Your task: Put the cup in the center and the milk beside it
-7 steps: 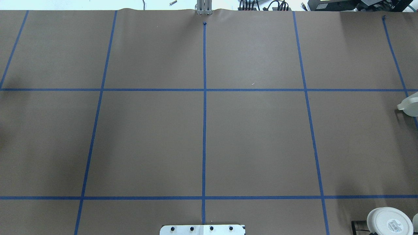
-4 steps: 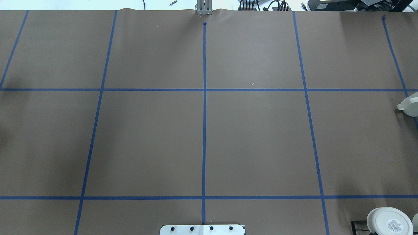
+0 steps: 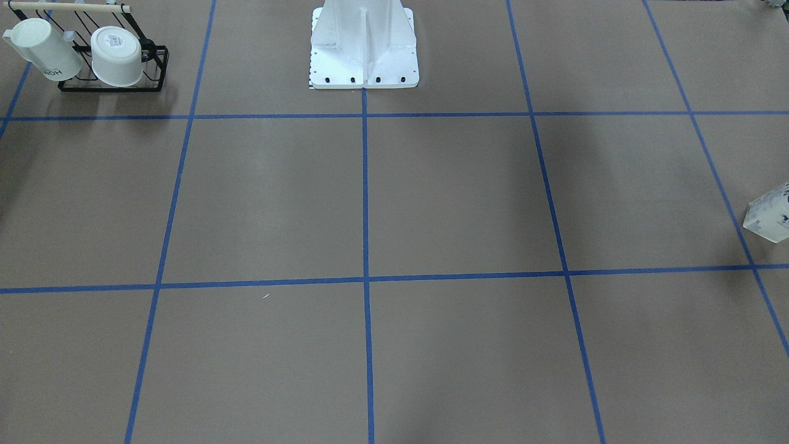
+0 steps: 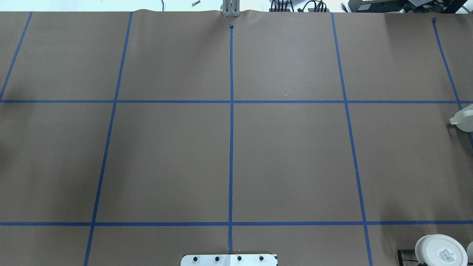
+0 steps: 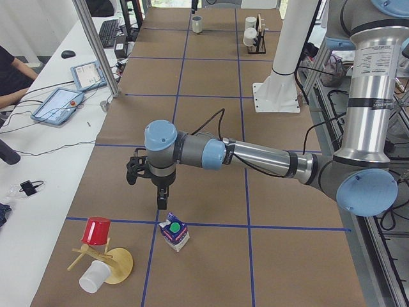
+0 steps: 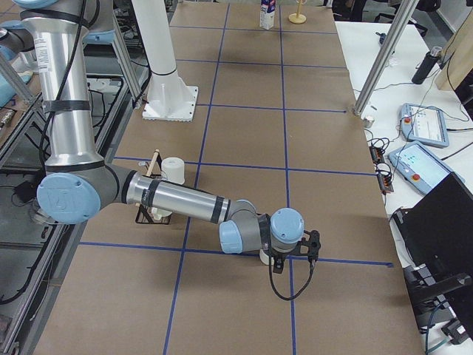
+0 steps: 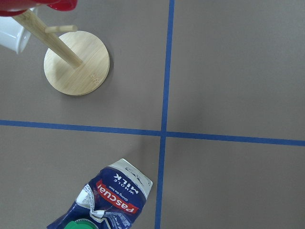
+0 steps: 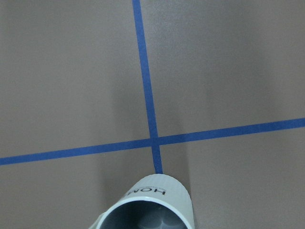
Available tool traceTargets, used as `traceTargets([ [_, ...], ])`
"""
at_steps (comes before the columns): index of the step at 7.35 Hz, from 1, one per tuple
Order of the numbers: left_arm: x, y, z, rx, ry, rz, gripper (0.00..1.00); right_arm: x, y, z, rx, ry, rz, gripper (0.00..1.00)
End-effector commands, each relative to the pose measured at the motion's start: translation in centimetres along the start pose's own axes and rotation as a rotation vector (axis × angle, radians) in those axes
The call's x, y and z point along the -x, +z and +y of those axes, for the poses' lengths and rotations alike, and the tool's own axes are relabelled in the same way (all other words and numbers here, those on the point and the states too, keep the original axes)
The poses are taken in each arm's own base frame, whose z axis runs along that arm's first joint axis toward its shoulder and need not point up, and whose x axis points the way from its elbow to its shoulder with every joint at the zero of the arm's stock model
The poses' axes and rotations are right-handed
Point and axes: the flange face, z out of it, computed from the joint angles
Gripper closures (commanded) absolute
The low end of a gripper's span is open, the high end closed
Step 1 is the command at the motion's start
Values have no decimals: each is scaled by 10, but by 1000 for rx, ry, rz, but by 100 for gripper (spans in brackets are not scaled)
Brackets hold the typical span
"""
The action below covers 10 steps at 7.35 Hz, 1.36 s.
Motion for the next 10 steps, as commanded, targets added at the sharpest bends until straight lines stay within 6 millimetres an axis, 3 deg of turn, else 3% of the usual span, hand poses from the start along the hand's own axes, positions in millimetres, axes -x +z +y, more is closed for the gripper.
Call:
traceTargets([
  [1,0,0,0,0,0,0,2,5,26,3,49,-10,12,0],
  [5,0,0,0,0,0,0,2,-2,43,12,81,-9,26,0],
  [6,0,0,0,0,0,0,2,-8,45,16,81,-6,25,41],
  [7,0,0,0,-1,2,2,2,-9,46,16,82,-5,26,99],
  [10,0,0,0,-1,2,2,2,-3,41,6,58,-27,56,100],
])
